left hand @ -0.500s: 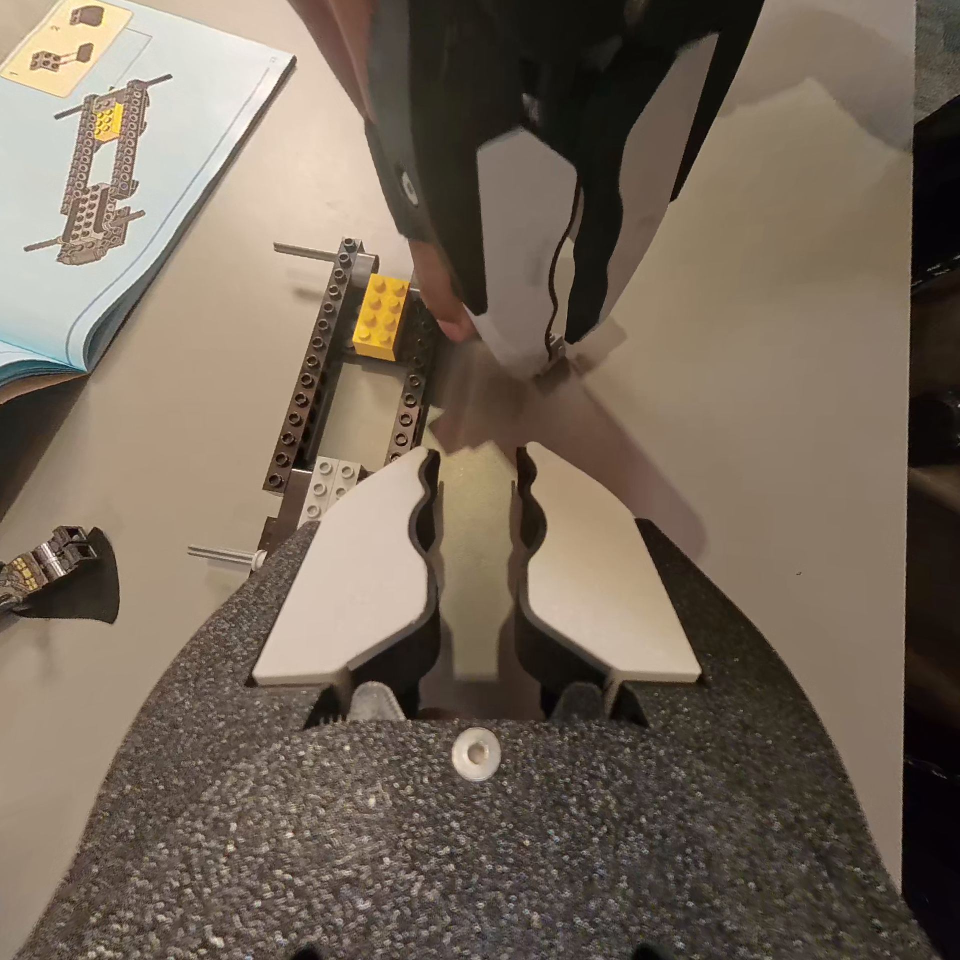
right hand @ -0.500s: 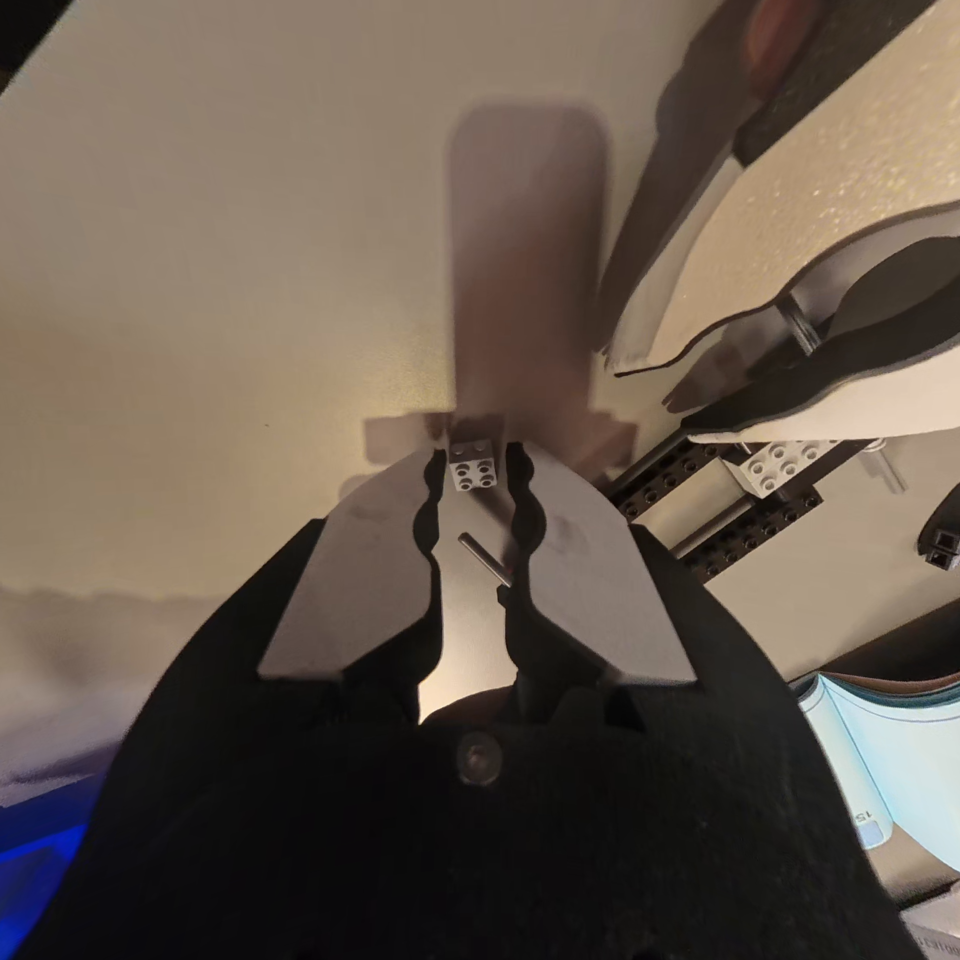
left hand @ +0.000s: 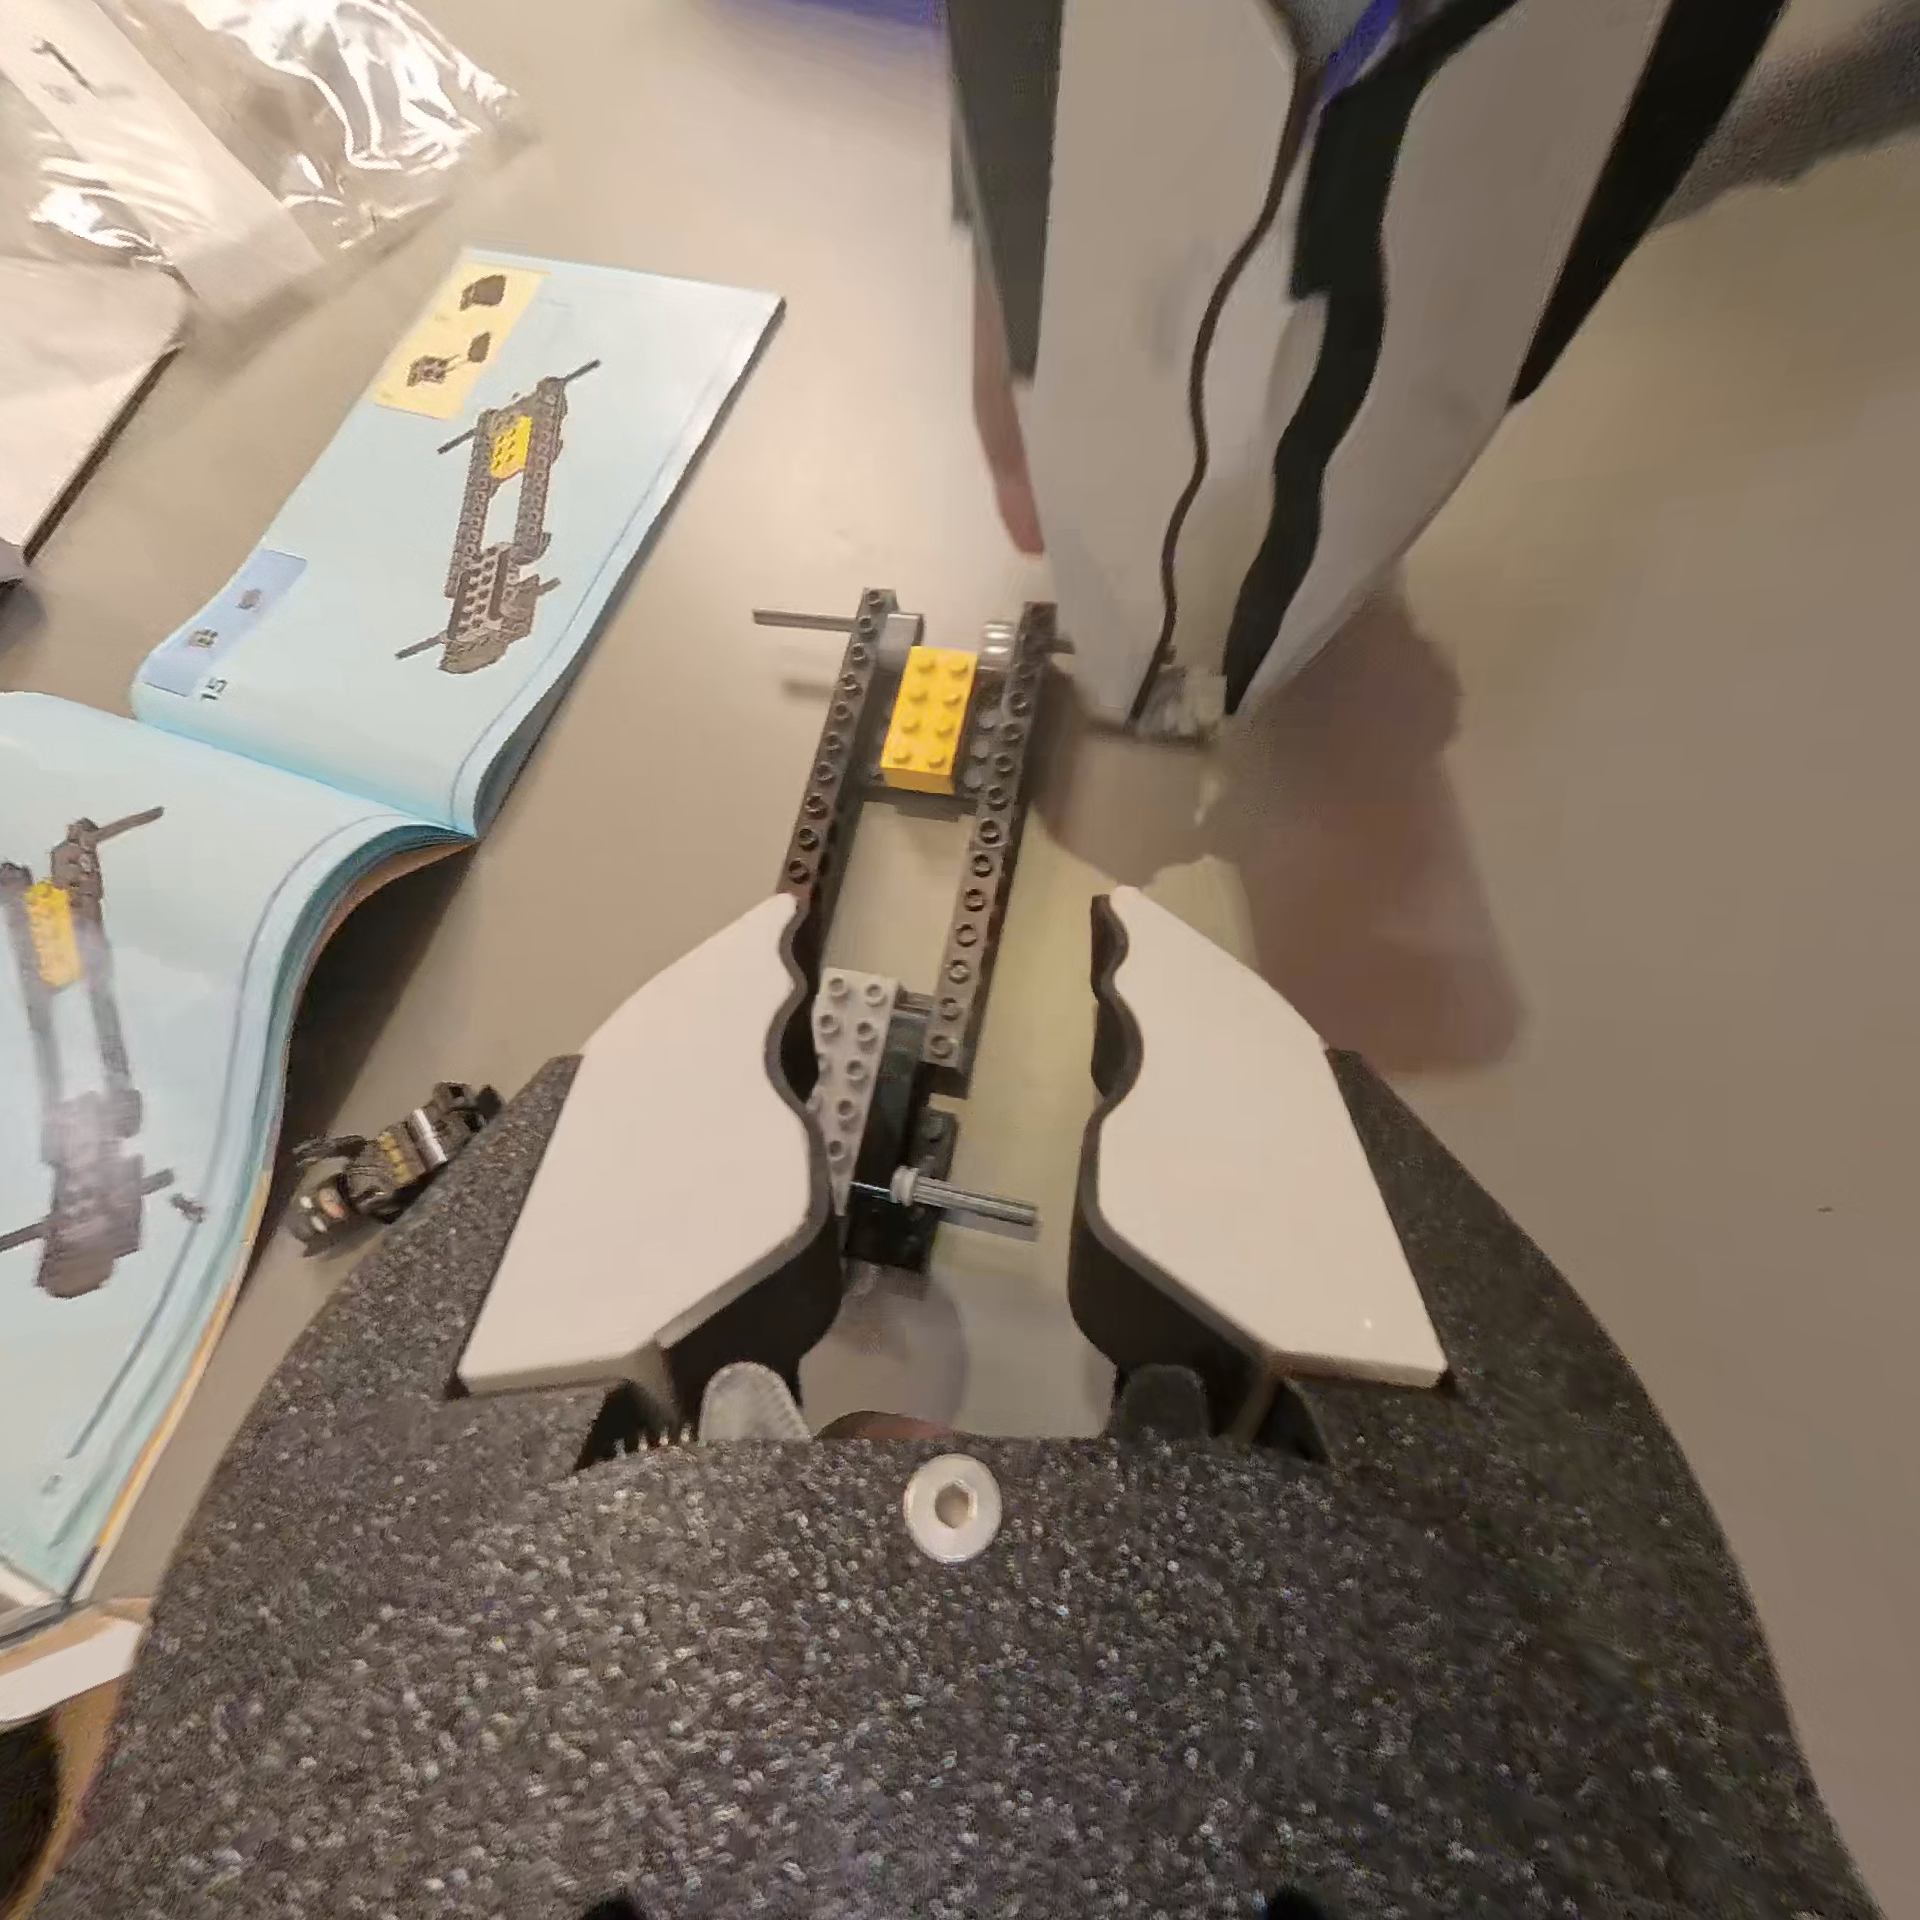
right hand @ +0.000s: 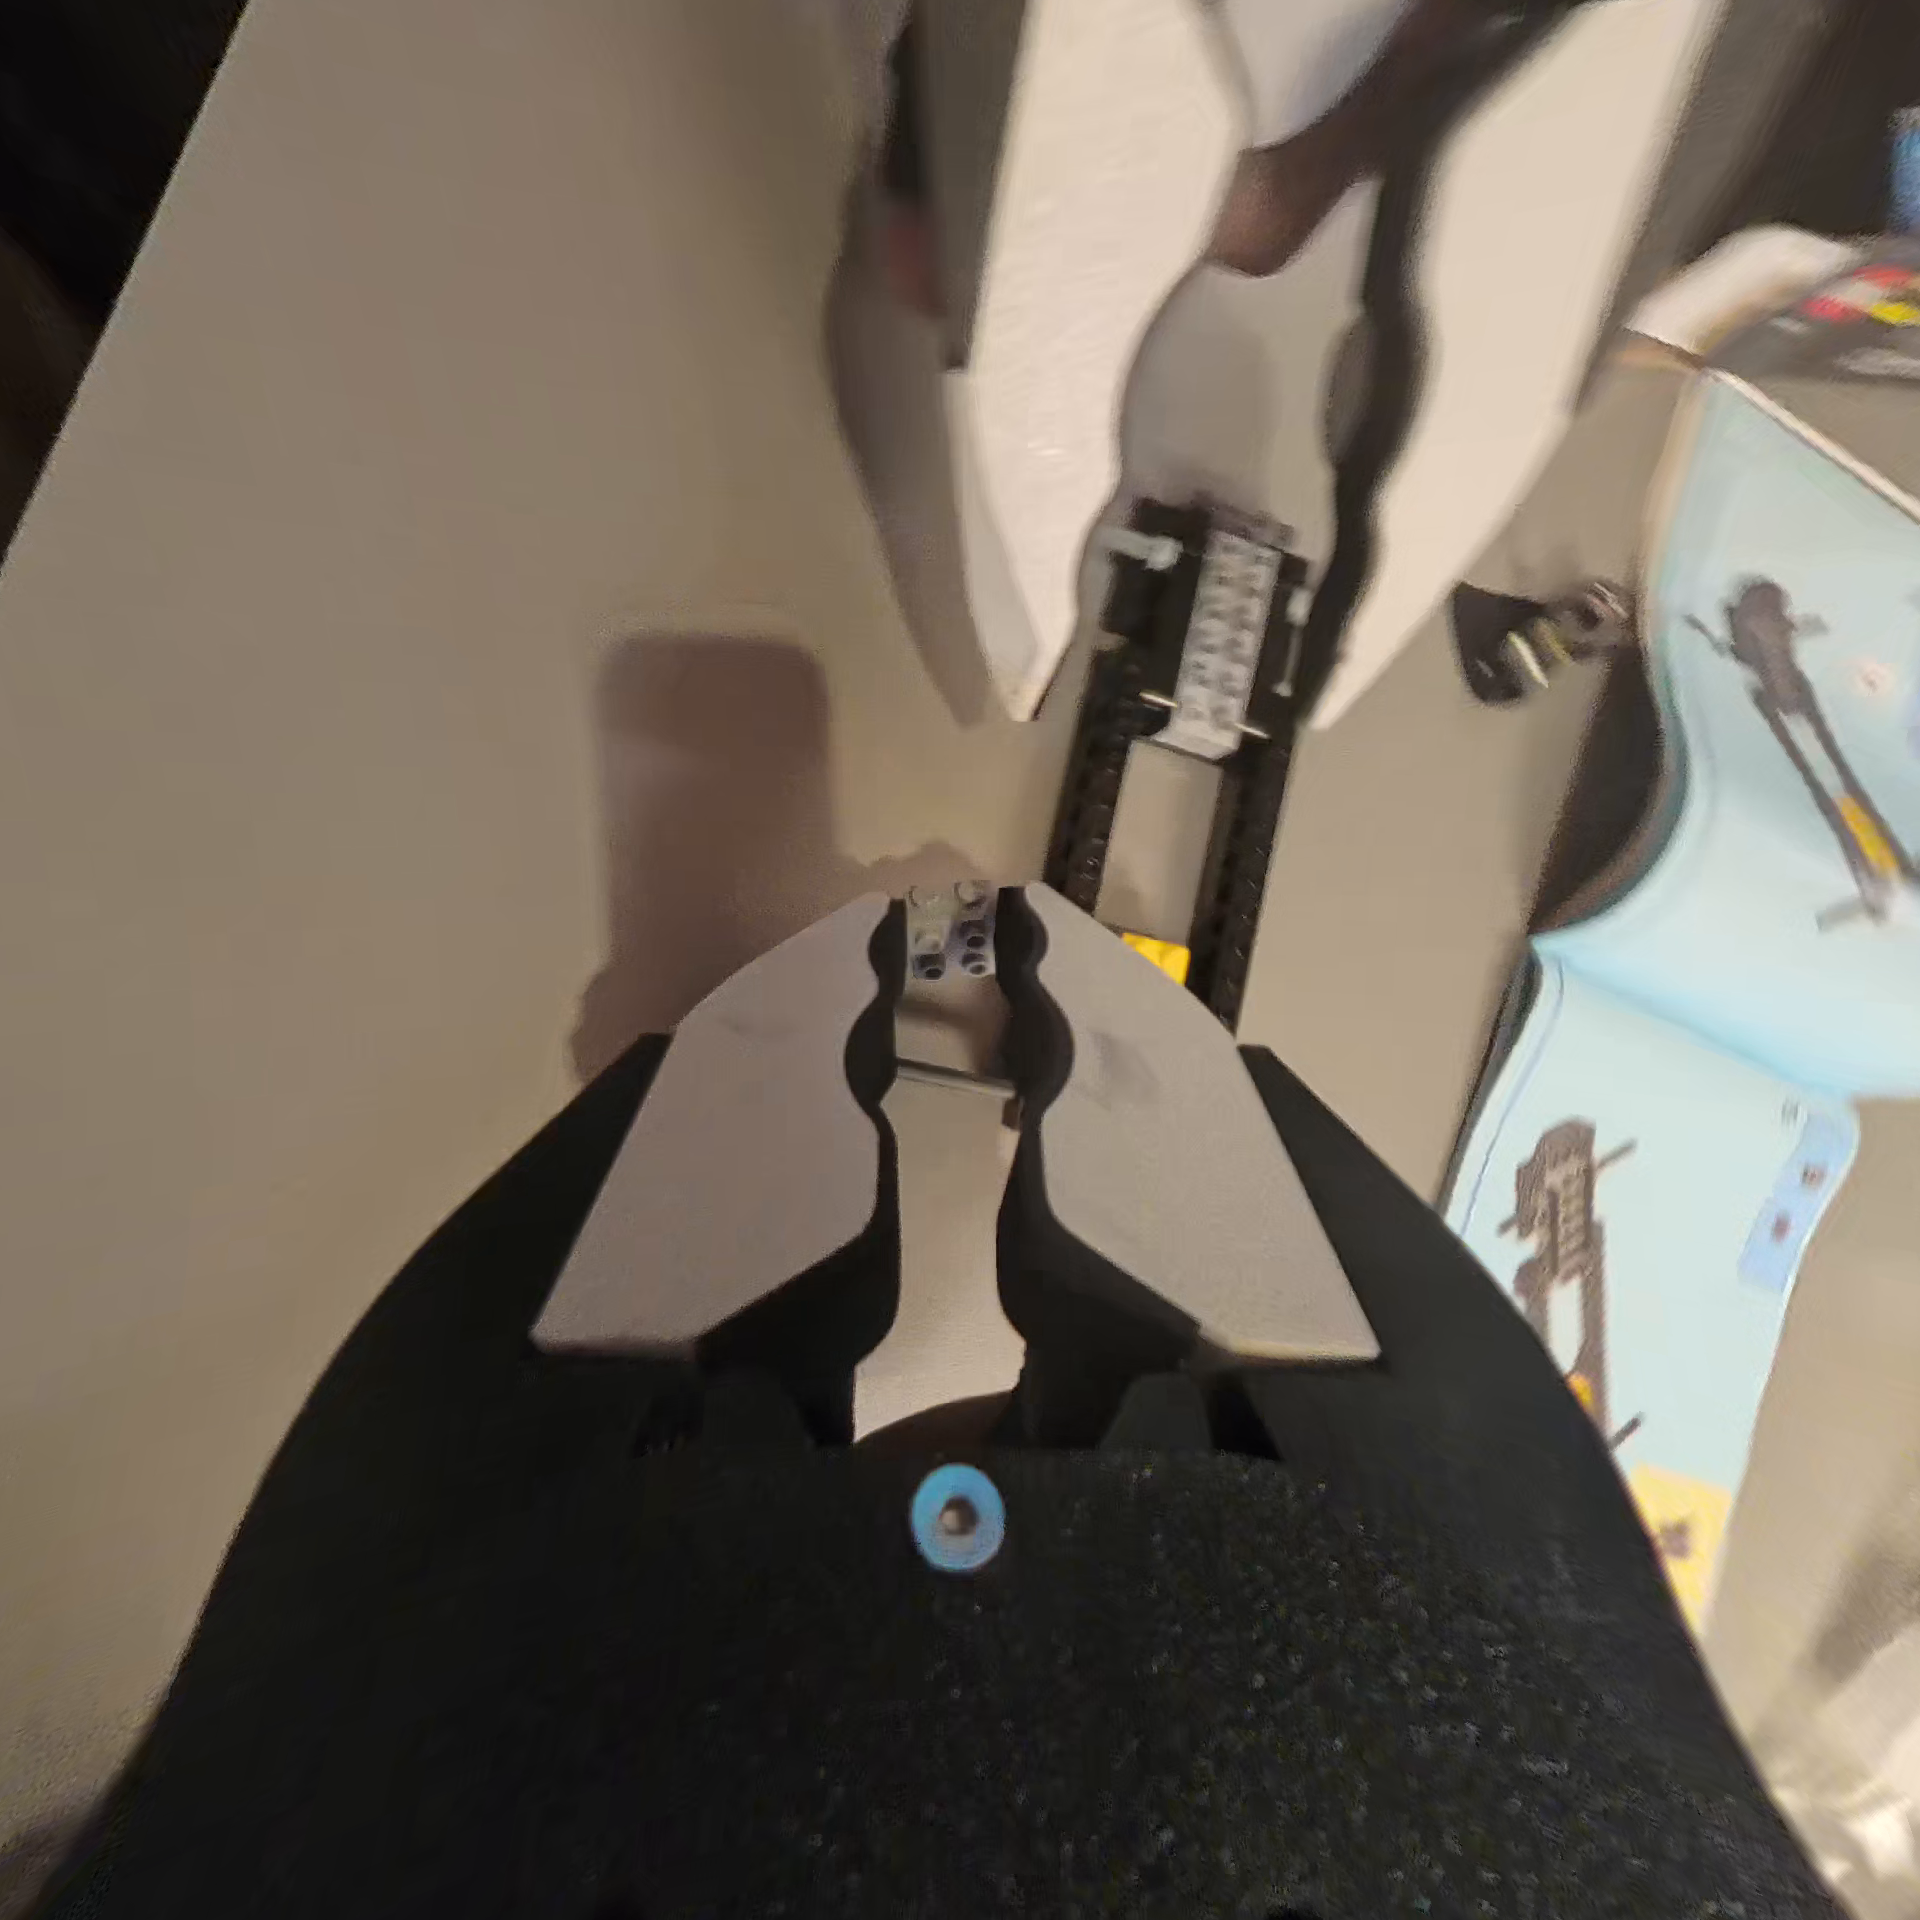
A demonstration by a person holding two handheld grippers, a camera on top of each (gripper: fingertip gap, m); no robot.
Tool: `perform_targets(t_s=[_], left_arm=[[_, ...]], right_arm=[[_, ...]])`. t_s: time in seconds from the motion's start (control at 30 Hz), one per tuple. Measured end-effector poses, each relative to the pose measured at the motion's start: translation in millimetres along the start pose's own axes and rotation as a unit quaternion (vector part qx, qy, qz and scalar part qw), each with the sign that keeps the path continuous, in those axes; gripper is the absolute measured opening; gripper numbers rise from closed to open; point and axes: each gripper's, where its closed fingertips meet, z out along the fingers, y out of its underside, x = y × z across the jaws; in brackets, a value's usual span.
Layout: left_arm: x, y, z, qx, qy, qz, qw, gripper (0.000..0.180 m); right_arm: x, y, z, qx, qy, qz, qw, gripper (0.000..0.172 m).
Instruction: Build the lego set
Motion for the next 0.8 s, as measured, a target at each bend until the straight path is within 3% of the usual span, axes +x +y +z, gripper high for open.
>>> perform_targets(t_s=[0.17, 0.4, 0.5, 0.6, 0.8], left_arm=[[-13.4, 0.7, 15.3, -0.081, 0.001, 0.027, 0.996, 0.061], [-10.4, 10.4, 43.6, -0.204, 0.048, 0.071, 0.975, 0.071], [-5.1, 8.5, 51.7, -0.206, 0.075, 0.061, 0.974, 0.069], [-1.3, 4.5, 55.9, -0.186, 0.090, 0.060, 0.977, 0.054], [-1.2, 1.7, 58.2, -0.157, 0.087, 0.047, 0.983, 0.054]], right_arm=[[14.5, 5.5, -24.2, 0.116, 0.074, 0.152, 0.979, 0.016], [30.2, 22.8, -35.3, 0.195, 0.095, 0.252, 0.943, 0.016], [34.1, 30.8, -29.8, 0.199, 0.097, 0.276, 0.935, 0.016], [33.8, 35.7, -24.3, 0.197, 0.092, 0.280, 0.935, 0.016], [33.8, 37.2, -19.0, 0.190, 0.086, 0.280, 0.937, 0.016]])
